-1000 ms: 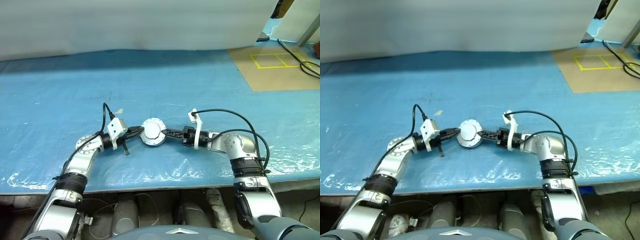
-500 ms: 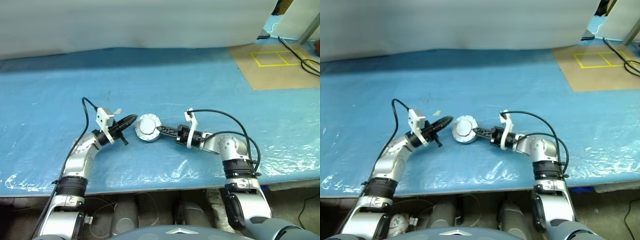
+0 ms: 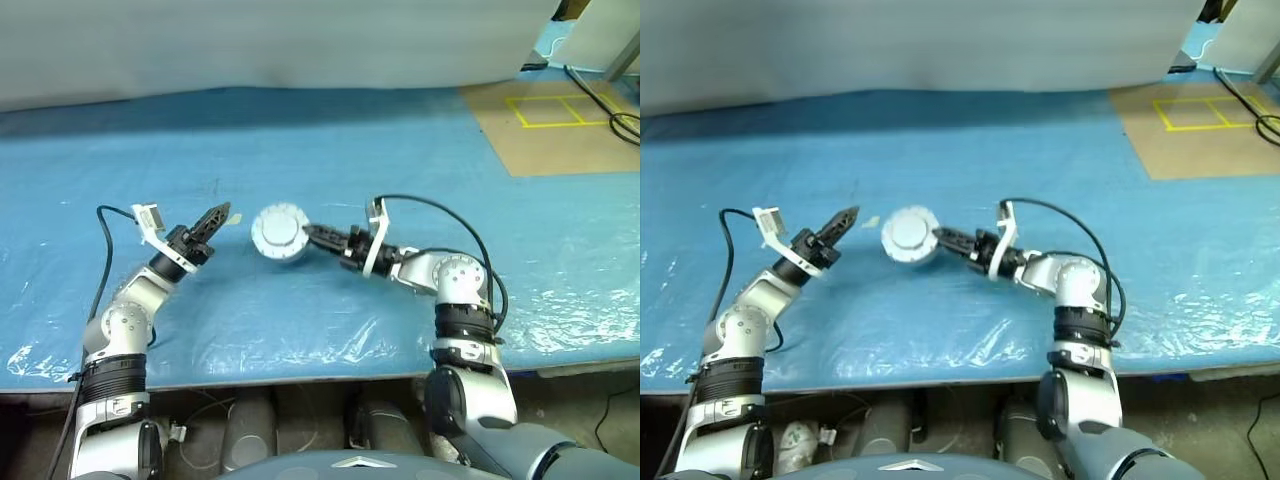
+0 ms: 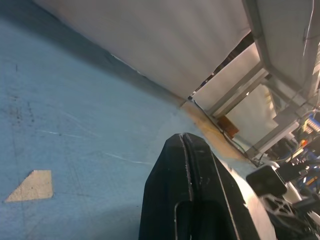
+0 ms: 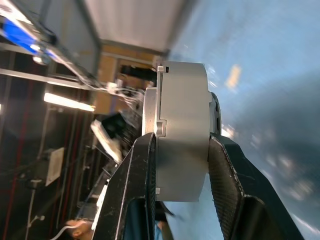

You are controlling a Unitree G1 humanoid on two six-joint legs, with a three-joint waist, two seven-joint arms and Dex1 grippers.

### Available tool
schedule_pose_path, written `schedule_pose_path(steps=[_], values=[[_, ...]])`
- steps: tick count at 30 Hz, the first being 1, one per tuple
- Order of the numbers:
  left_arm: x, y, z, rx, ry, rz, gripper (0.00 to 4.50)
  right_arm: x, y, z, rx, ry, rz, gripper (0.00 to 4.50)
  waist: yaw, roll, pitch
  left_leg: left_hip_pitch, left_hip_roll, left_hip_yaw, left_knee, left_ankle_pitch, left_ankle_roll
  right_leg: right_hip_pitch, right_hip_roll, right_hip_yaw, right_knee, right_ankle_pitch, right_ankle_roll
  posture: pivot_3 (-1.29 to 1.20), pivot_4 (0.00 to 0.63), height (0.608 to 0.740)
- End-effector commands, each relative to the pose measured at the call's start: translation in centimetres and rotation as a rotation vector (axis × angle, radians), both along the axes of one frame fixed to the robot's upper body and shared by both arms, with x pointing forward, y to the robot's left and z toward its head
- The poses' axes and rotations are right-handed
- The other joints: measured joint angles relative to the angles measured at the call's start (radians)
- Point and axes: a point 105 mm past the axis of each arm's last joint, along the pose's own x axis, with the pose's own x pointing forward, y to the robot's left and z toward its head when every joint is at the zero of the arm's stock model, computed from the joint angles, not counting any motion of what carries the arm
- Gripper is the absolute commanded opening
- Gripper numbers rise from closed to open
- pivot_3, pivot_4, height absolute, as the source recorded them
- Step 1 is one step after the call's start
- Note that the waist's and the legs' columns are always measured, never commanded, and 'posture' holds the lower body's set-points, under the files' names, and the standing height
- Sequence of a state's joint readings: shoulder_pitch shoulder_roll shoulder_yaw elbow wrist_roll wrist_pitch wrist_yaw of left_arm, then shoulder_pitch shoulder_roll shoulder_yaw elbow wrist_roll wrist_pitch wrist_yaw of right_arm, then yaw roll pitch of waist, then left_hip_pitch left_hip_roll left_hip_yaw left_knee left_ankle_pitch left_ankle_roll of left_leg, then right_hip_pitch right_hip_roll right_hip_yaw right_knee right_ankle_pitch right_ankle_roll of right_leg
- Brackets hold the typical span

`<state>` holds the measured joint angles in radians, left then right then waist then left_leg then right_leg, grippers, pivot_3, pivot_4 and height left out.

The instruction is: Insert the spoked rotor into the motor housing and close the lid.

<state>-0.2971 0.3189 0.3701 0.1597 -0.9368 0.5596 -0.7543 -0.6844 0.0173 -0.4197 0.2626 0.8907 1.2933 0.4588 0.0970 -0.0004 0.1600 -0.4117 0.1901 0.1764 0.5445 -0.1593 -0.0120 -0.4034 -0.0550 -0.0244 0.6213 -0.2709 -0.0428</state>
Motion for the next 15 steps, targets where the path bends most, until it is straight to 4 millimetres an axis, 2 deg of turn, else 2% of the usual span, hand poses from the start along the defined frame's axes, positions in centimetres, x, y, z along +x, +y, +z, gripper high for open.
schedule_pose_path(steps=[1, 6, 9, 12, 15], values=[[-0.6, 0.4, 1.4, -0.09, -0.025, -0.004, 0.6, 0.0, 0.3, 3.9, 0.108, -0.097, 0.011, 1.18, 0.0, 0.0, 0.0, 0.0, 0.0, 0.0, 0.0, 0.0, 0.0, 0.001, 0.0, 0.0, 0.0, 0.0, 0.0, 0.0, 0.15, 0.74], [-1.0, 1.4, 3.4, -0.342, -0.01, -0.013, 2.34, 0.6, 0.4, 4.8, 0.127, -0.104, -0.008, 1.18, 0.001, -0.001, 0.0, 0.001, 0.0, -0.001, 0.001, 0.0, 0.0, 0.002, 0.0, -0.001, 0.001, 0.0, 0.0, 0.0, 0.15, 0.74], [-1.8, 0.9, 3.3, -0.413, 0.034, -0.075, 3.41, 0.7, 0.5, 5.3, 0.141, -0.108, -0.013, 1.18, 0.001, -0.001, 0.001, 0.0, 0.0, -0.001, 0.002, 0.0, 0.0, 0.002, 0.0, -0.001, 0.001, 0.0, 0.001, 0.0, 0.15, 0.74], [-2.5, 0.0, 2.2, -0.473, 0.139, -0.151, 4.48, 0.6, 0.9, 5.8, 0.16, -0.115, 0.004, 1.18, -0.002, -0.001, 0.001, 0.0, -0.001, -0.002, 0.002, 0.0, 0.0, 0.002, 0.0, 0.0, 0.001, 0.001, 0.001, 0.0, 0.15, 0.74], [-2.5, -0.2, 1.4, -0.518, 0.217, -0.185, 4.48, 0.3, 1.2, 6.2, 0.171, -0.123, 0.023, 1.18, -0.001, -0.002, 0.001, 0.001, -0.001, -0.002, 0.002, 0.0, -0.001, 0.002, 0.001, 0.0, 0.001, 0.001, 0.002, 0.0, 0.15, 0.74]])
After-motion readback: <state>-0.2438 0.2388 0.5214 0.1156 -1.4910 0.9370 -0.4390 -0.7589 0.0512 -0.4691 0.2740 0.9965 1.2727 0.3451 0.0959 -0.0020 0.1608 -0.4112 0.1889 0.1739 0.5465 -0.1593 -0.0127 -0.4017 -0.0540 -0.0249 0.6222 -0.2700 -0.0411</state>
